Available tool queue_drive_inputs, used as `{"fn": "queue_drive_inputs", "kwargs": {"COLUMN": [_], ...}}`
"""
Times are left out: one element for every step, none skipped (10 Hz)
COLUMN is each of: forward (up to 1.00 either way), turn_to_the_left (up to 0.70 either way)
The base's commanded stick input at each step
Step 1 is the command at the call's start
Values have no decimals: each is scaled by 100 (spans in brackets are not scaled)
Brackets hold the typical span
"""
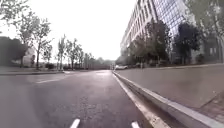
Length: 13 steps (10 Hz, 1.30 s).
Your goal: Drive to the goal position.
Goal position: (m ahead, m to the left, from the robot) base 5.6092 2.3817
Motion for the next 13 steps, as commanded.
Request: {"fn": "queue_drive_inputs", "kwargs": {"forward": [70, 70, 70, 70, 70, 70, 70, 70, 70, 70, 70, 70, 70], "turn_to_the_left": [0, 0, 0, 0, 0, 0, 0, 0, 0, 1, 2, 4, 4]}}
